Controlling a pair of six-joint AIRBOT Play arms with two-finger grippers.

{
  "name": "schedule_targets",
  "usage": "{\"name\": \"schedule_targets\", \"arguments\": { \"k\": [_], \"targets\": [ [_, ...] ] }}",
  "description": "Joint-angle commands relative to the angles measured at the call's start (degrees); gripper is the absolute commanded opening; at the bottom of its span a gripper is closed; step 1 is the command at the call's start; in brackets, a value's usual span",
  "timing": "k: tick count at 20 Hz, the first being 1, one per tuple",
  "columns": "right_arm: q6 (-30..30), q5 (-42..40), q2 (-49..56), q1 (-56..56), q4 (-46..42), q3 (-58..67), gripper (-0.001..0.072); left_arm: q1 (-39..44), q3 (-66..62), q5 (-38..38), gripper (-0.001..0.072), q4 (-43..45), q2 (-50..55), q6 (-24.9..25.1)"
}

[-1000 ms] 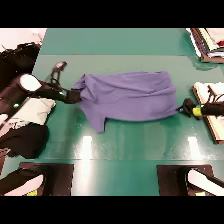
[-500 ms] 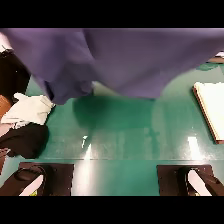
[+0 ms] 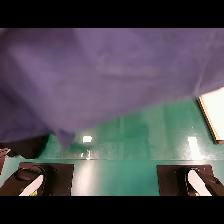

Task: Fold the shirts.

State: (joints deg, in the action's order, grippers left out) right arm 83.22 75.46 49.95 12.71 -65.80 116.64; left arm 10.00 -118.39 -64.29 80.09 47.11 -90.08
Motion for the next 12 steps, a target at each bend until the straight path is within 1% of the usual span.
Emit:
{"name": "schedule_targets", "arguments": {
  "k": [1, 4, 7, 9, 11, 12],
  "targets": [
    [3.2, 8.6, 6.4, -0.1, -1.3, 1.5, 0.0012, 0.0, 8.4, -5.7, 0.0024, 0.3, 3.7, -0.2],
    [3.4, 10.6, 13.4, -2.0, -1.7, -7.3, 0.0013, 0.0, 18.5, -10.3, 0.0024, -0.9, 11.6, 0.1],
    [3.4, 10.9, 23.0, -5.4, -1.9, -15.0, 0.0013, 0.0, 26.3, -9.1, 0.0024, -5.6, 21.8, 0.9],
    [3.3, 9.9, 30.7, -7.3, -1.9, -18.6, 0.0013, 0.0, 27.6, -6.7, 0.0024, -6.4, 30.4, 3.2],
    [3.3, 6.5, 38.8, -8.3, -1.7, -19.6, 0.0013, 0.0, 27.5, -0.3, 0.0024, -6.3, 38.4, 6.3],
    [3.3, 4.0, 42.7, -8.5, -1.8, -18.8, 0.0013, -0.1, 27.2, 3.6, 0.0024, -6.3, 41.9, 6.5]
  ]
}}
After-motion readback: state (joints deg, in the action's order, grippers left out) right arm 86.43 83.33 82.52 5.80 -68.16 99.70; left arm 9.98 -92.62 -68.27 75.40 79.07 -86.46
